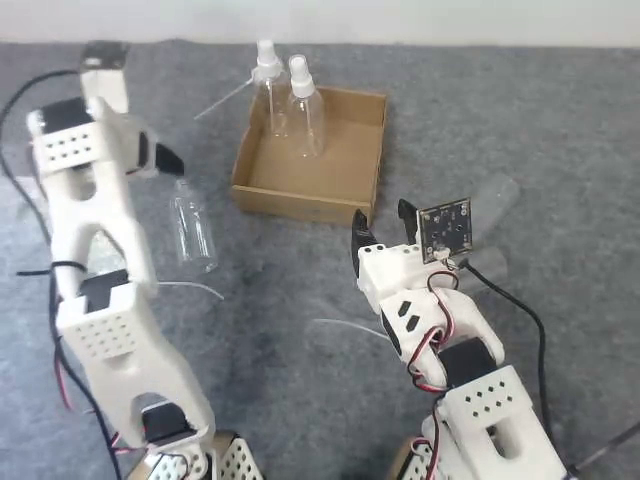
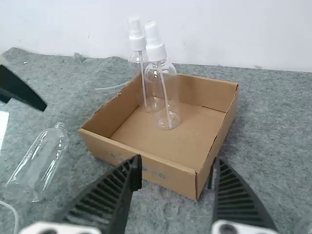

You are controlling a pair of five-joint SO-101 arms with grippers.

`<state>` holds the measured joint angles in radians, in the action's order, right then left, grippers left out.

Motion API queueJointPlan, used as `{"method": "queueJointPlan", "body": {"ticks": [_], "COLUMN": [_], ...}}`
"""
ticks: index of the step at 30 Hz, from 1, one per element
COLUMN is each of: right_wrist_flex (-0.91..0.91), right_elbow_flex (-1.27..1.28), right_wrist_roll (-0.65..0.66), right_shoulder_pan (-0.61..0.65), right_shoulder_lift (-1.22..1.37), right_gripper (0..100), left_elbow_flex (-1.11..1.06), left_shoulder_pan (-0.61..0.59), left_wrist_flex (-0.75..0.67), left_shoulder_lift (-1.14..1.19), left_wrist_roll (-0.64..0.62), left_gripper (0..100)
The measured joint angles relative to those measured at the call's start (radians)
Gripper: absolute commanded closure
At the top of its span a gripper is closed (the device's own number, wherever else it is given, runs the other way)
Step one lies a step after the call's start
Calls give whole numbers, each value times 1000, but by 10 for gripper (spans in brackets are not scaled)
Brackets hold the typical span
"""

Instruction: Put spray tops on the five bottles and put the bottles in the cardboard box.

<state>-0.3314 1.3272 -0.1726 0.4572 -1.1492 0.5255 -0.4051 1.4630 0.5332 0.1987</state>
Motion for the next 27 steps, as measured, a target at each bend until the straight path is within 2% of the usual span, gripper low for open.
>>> {"method": "queueJointPlan", "body": {"ticks": [7, 13, 19, 27], "right_wrist_flex": [0, 0, 0, 0], "right_elbow_flex": [0, 0, 0, 0], "right_wrist_roll": [0, 0, 0, 0], "right_shoulder_pan": [0, 0, 0, 0], "right_shoulder_lift": [0, 0, 0, 0], "right_gripper": [786, 786, 786, 786], "left_elbow_flex": [2, 29, 239, 654], "left_shoulder_pan": [104, 129, 129, 138], "left_wrist_flex": [-256, -485, -588, -618], "left_shoulder_lift": [112, 267, 457, 798], "left_wrist_roll": [2, 2, 2, 2], "left_gripper": [695, 710, 792, 797]}}
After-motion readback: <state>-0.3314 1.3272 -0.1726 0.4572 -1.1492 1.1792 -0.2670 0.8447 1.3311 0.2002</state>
